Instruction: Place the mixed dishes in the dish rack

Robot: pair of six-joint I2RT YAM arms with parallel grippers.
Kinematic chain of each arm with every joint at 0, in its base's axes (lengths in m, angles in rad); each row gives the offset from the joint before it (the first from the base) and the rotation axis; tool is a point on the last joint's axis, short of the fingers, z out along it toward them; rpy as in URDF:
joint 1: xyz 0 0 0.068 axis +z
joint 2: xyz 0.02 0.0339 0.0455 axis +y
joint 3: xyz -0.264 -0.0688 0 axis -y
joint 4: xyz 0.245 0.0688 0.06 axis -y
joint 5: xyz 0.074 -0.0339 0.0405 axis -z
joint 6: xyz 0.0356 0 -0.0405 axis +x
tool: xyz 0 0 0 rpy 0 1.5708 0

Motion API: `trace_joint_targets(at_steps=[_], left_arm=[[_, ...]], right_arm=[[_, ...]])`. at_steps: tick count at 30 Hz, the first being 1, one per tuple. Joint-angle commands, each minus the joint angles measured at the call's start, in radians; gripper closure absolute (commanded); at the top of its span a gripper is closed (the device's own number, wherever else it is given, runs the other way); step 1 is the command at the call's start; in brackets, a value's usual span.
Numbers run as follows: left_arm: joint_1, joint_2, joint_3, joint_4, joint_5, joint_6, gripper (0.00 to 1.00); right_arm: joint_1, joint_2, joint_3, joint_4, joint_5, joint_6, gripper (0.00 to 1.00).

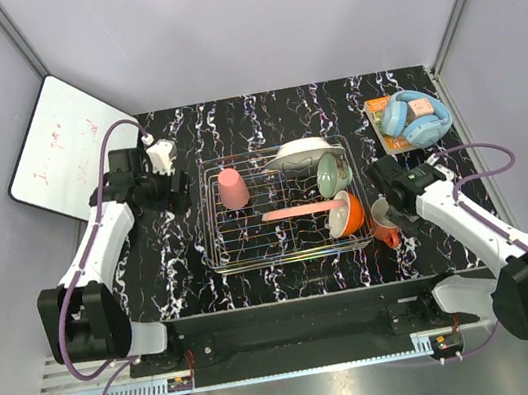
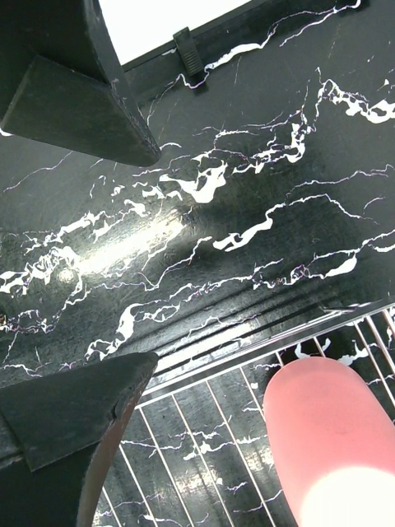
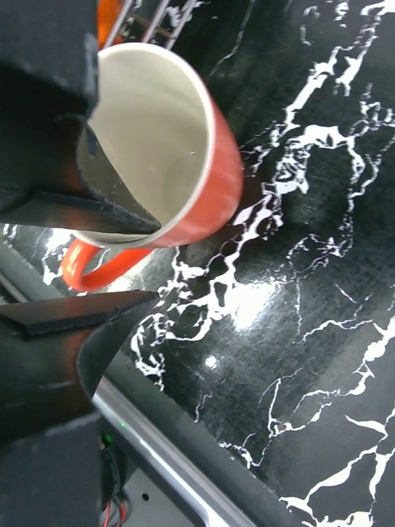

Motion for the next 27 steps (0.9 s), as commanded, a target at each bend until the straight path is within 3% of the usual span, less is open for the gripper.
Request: trace_joint_targets(at_steps=[1,4,6,9,16,20,23,27], left_arm=[[0.004,-0.021,0.04,0.009,0.037,0.002,0.01],[0.004,-0.036,0.046,0.002,0.045,-0.001,0.01],[0.004,-0.047,0.052,-0.007,0.052,-0.003,0.01],[0.004,-0.061,0.068,-0.024,0.066,-0.002,0.01],[0.006,-0.084,0.221,-0.133,0.181,-0.046,0.01],[0.01,-0.064,0.357,-0.211,0.307,-0.107,0.01],[0.01,-0.023,0.474,-0.285,0.482,-0.144,0.01],[0.013,0.034,0.577,-0.322,0.791,-0.236,0.01]], right_arm=[[-0.003,0.008,-0.034,0.053,0.11,0.085,0.62],[-0.005,0.027,-0.052,0.082,0.116,0.092,0.73],[-0.003,0.05,-0.054,0.084,0.118,0.095,0.88],[-0.003,0.061,-0.054,0.082,0.116,0.092,1.0],[-0.003,-0.1,-0.02,-0.002,0.156,0.098,1.0],[-0.003,-0.349,0.046,0.001,0.157,-0.001,1.0],[-0.003,-0.568,0.069,0.115,0.135,-0.092,1.0],[-0.002,-0.749,0.043,0.443,-0.058,-0.277,1.0]])
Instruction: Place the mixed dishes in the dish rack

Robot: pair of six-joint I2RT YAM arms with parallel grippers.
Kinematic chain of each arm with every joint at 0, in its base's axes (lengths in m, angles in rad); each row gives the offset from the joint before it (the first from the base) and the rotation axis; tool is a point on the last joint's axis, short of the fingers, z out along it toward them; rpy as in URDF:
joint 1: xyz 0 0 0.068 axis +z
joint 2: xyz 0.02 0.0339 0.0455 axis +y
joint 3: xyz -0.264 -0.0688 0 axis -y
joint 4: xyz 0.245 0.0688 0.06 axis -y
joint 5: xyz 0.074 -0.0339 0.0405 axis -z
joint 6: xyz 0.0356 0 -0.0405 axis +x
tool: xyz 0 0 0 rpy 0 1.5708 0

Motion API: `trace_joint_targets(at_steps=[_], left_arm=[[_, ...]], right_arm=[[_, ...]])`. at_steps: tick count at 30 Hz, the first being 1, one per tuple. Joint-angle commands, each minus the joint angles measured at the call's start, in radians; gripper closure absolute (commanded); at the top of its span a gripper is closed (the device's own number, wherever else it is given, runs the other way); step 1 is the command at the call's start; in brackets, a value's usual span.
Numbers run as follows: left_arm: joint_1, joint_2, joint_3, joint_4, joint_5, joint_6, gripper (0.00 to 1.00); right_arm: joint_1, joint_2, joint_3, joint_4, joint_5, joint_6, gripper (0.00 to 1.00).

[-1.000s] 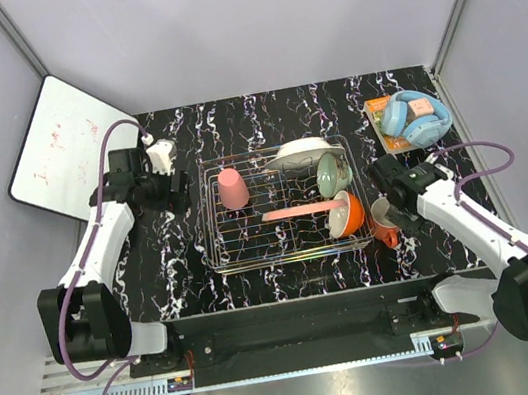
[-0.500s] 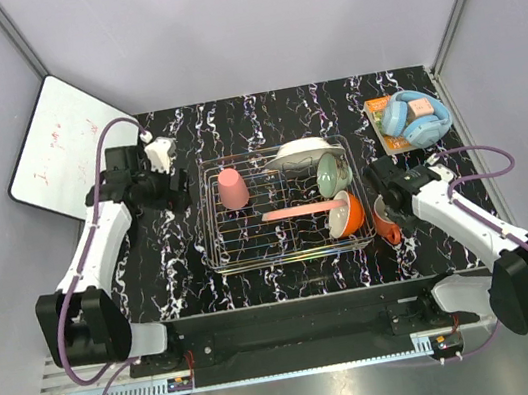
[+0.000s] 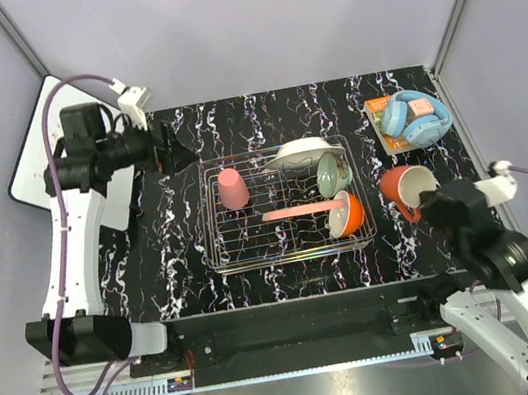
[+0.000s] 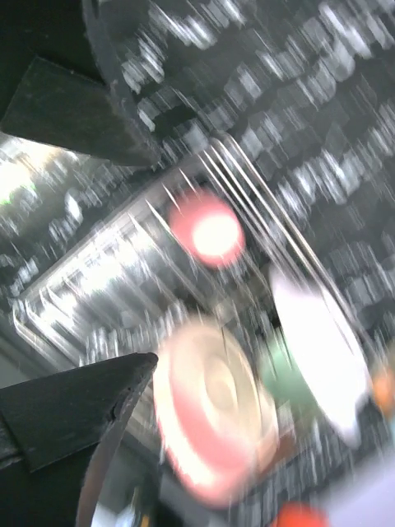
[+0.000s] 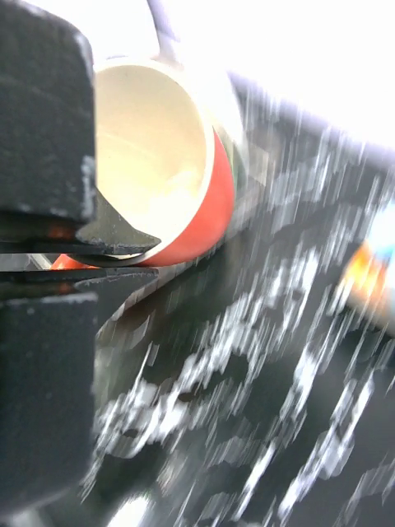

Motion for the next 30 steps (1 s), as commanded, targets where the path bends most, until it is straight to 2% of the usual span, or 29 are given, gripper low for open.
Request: trace_joint_targets(at_steps=[1,2,4,5,6,8,9,14,15,21,26,30], left_arm=[[0.006,0.07,0.127,-0.058,0.413,-0.128,0.01],[0.006,0.106,0.147,-0.057,0.534,-0.16,0.01],[0.005,0.153,0.209,-0.046,0.662,-0.257,0.01],[0.002,0.174,0.229,-0.042,0.807,-0.285,0.01],[-0.003,0.218,0.249,-0.037,0.864,-0.321,0.01],[-0.005,0.243,0.301,-0.038,0.985,-0.34,0.01],[-0.005,0.245,0.315,-0.038,0.988,-0.345,0.01],[-0.026,0.185,0.284,-0.032,0.988,-0.286,0.01],[-0.035,0.177,0.264,-0.034,0.986,-0.28,0.01],[-0.045,0.177,0.212,-0.034,0.988,-0.259,0.01],[-0.057,0.199,0.241,-0.037,0.986,-0.246,0.01],[-0.084,0.216,0.292,-0.038,0.984,-0.224,0.01]], right_arm=[[-0.001,-0.128,0.05,0.365,-0.162,-0.167,1.0],[-0.003,-0.095,0.075,0.397,-0.213,-0.183,1.0],[-0.003,-0.053,0.09,0.517,-0.382,-0.189,1.0],[-0.003,-0.012,0.092,0.569,-0.44,-0.175,1.0],[-0.003,0.013,0.096,0.685,-0.548,-0.171,1.0],[-0.003,0.1,0.13,0.768,-0.646,-0.158,1.0],[-0.001,0.129,0.139,0.839,-0.72,-0.152,1.0],[-0.001,0.289,0.139,1.107,-0.899,-0.038,1.0],[-0.003,0.31,0.132,1.219,-0.955,-0.007,1.0],[-0.001,0.467,0.069,1.606,-1.066,0.24,1.0],[0.019,0.593,0.099,1.689,-1.074,0.366,1.0],[0.058,0.654,0.153,1.621,-1.062,0.382,1.0]])
